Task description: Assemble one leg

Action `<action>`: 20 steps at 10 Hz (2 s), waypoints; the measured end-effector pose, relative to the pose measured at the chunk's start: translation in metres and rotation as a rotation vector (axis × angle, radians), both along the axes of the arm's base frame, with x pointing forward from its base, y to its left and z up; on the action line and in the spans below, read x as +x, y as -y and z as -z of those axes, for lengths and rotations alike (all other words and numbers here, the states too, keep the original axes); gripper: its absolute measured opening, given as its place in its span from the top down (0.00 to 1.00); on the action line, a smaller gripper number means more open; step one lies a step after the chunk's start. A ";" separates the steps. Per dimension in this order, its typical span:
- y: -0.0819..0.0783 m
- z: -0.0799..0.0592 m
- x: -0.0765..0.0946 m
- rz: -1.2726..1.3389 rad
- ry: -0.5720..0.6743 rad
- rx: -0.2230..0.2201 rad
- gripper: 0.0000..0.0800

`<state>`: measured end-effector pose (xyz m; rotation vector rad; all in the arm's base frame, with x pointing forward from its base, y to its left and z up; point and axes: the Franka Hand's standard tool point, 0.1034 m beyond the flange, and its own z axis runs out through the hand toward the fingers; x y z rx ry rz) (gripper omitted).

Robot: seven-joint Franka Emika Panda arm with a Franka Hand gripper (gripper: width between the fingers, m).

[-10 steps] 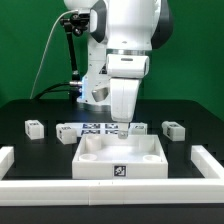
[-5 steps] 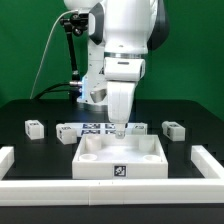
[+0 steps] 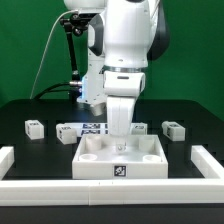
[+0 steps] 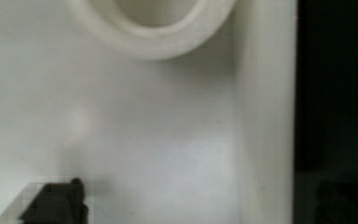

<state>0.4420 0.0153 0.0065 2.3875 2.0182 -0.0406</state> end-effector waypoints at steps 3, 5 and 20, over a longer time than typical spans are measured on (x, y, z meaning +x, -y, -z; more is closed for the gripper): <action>0.001 0.001 -0.002 0.003 -0.003 0.000 0.19; 0.001 0.001 -0.002 0.003 -0.003 0.000 0.31; -0.008 0.001 0.011 -0.127 0.030 0.009 0.94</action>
Offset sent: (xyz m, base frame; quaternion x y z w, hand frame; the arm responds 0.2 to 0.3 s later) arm 0.0000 0.0000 0.0000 0.0000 0.0000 0.0000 1.0000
